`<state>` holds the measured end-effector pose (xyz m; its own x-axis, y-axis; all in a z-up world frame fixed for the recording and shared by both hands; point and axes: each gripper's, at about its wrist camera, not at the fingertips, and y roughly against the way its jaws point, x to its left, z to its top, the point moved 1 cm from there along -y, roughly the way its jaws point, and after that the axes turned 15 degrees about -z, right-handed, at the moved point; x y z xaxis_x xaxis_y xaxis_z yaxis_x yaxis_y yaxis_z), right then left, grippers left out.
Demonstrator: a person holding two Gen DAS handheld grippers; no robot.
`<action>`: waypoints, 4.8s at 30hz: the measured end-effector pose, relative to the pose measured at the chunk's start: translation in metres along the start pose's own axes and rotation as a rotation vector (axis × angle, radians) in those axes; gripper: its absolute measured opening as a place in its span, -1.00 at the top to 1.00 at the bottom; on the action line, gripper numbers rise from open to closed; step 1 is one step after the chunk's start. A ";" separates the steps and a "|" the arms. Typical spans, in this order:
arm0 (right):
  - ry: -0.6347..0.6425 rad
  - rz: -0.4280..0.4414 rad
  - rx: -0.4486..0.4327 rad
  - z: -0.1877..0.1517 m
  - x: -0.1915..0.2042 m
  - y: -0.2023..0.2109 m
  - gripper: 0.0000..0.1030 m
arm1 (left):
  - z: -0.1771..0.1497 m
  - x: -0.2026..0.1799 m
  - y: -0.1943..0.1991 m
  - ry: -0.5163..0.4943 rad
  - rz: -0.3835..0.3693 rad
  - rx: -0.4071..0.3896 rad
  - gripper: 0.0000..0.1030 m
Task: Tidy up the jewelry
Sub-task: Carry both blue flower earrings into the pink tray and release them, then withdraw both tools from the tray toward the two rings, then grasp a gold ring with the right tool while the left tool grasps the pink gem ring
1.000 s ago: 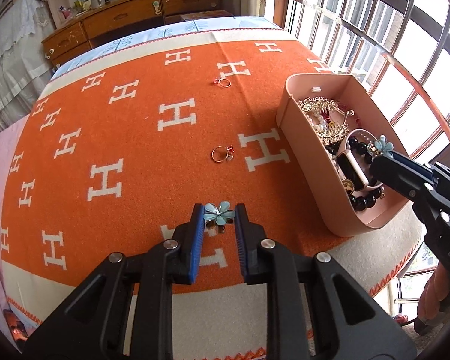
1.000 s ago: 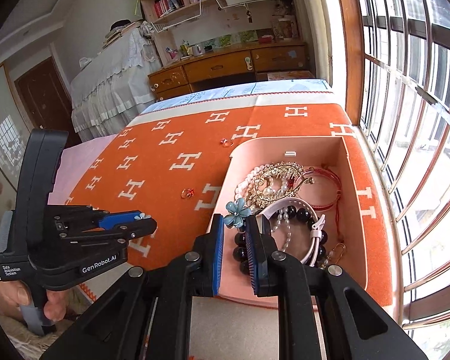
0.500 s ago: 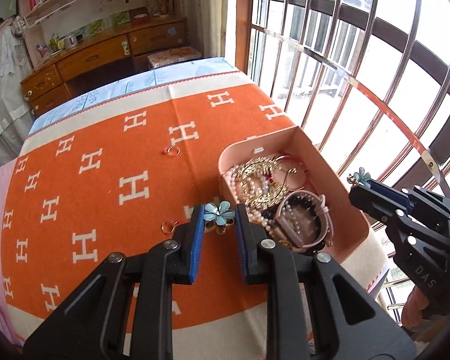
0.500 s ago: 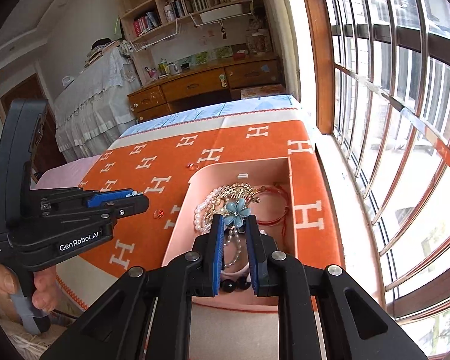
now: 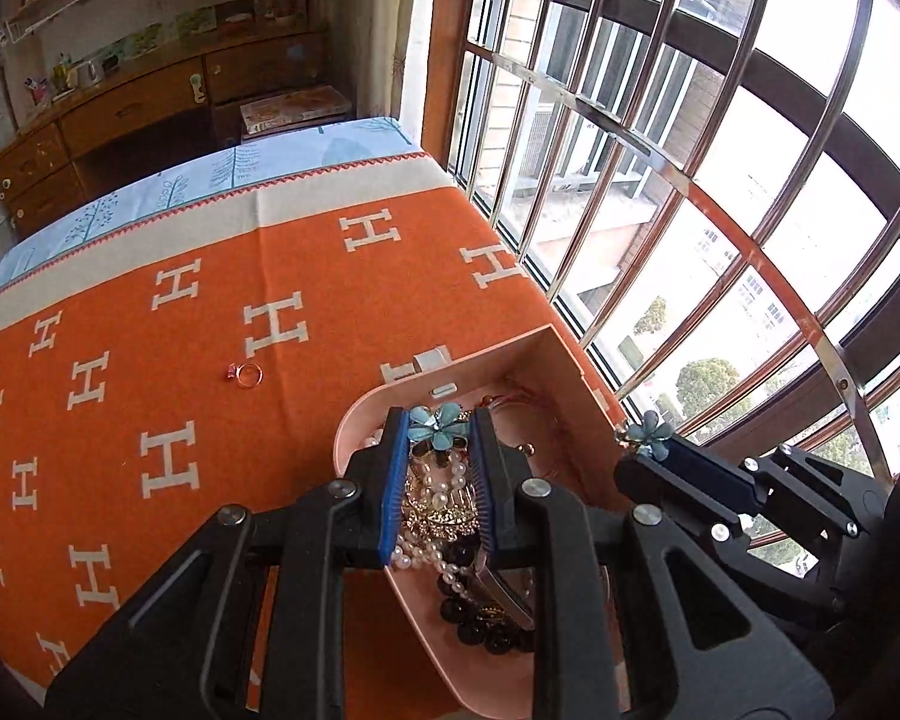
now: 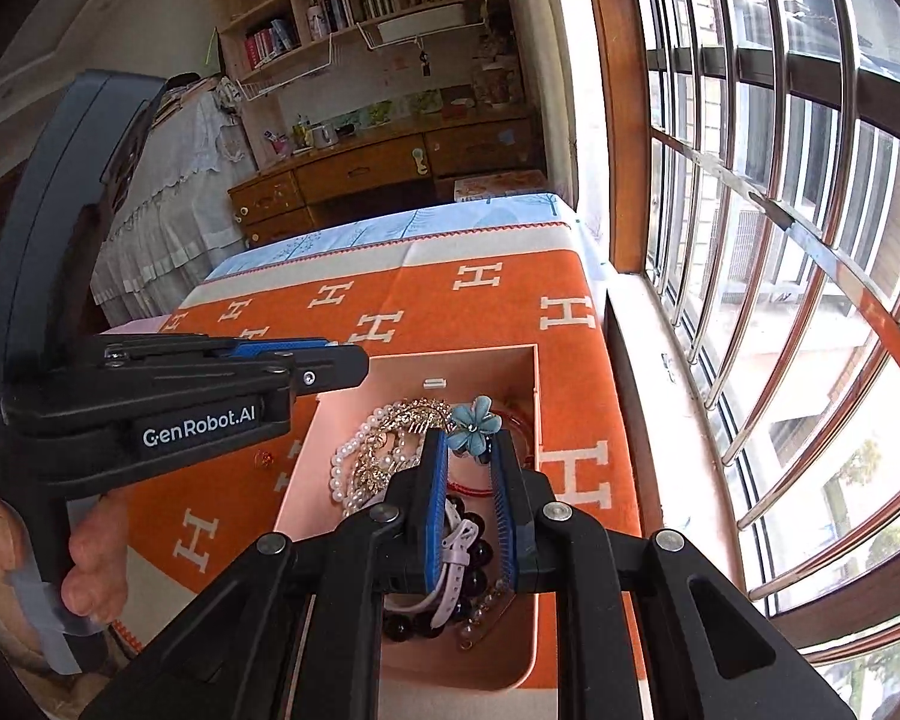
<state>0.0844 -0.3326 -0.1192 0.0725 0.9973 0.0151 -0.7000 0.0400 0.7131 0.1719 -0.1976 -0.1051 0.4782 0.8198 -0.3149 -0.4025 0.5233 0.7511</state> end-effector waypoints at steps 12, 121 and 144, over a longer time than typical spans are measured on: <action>0.051 -0.015 0.050 0.022 0.022 -0.067 0.71 | 0.000 0.012 -0.017 0.003 0.031 0.018 0.65; 0.339 0.116 0.174 0.005 0.214 -0.095 0.61 | -0.061 0.181 0.083 0.178 0.106 -0.024 -0.15; -0.060 0.100 0.060 0.075 0.070 -0.087 0.61 | 0.011 0.150 -0.042 0.029 0.051 0.132 0.09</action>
<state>0.2035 -0.2706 -0.1280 0.0482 0.9904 0.1292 -0.6621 -0.0652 0.7465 0.2690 -0.0993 -0.1774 0.4363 0.8518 -0.2899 -0.3183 0.4475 0.8357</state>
